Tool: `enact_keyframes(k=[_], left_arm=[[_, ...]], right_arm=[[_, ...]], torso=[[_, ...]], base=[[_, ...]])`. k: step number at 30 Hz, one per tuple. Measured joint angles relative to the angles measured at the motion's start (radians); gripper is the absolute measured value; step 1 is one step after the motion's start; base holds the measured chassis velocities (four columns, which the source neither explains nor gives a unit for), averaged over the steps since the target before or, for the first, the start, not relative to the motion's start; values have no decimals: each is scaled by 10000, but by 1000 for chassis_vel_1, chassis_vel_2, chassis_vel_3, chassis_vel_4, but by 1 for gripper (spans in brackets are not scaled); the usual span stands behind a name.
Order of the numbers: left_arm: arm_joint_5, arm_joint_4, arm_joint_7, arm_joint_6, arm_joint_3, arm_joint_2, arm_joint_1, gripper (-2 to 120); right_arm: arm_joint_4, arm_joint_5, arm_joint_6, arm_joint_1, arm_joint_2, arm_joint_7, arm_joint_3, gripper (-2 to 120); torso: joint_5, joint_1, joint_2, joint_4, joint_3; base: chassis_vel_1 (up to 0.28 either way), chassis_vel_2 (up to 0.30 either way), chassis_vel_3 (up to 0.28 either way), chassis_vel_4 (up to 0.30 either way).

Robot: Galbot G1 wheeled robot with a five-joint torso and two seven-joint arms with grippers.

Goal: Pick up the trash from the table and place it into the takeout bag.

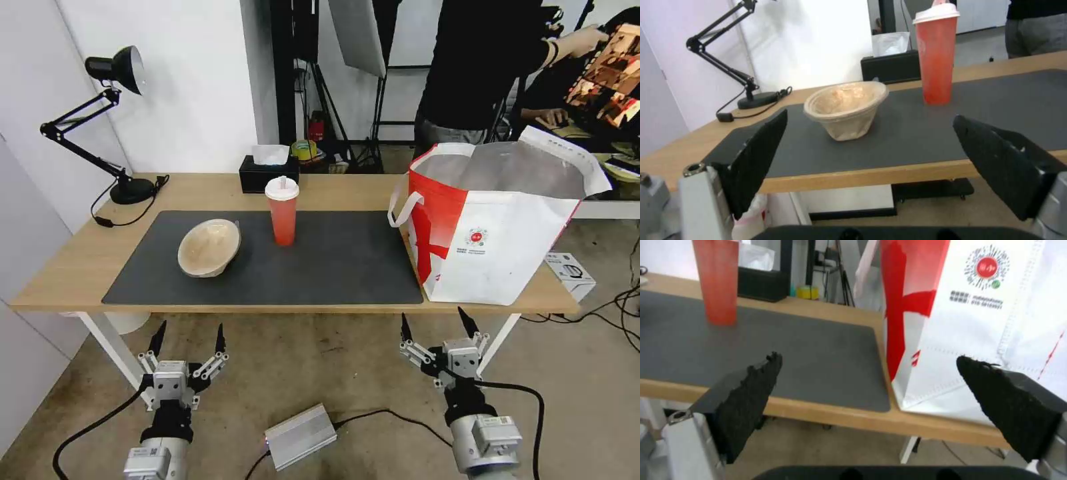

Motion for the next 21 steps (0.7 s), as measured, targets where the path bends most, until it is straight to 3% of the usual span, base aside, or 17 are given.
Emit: enact_keyframes(k=[21], left_arm=[[6, -5, -3, -20, -2, -3, 20, 100]], right_arm=[[-96, -38, 142, -122, 125, 486, -288, 100]], torso=[[0, 0, 0, 0, 0]], base=[[0, 0, 0, 0]])
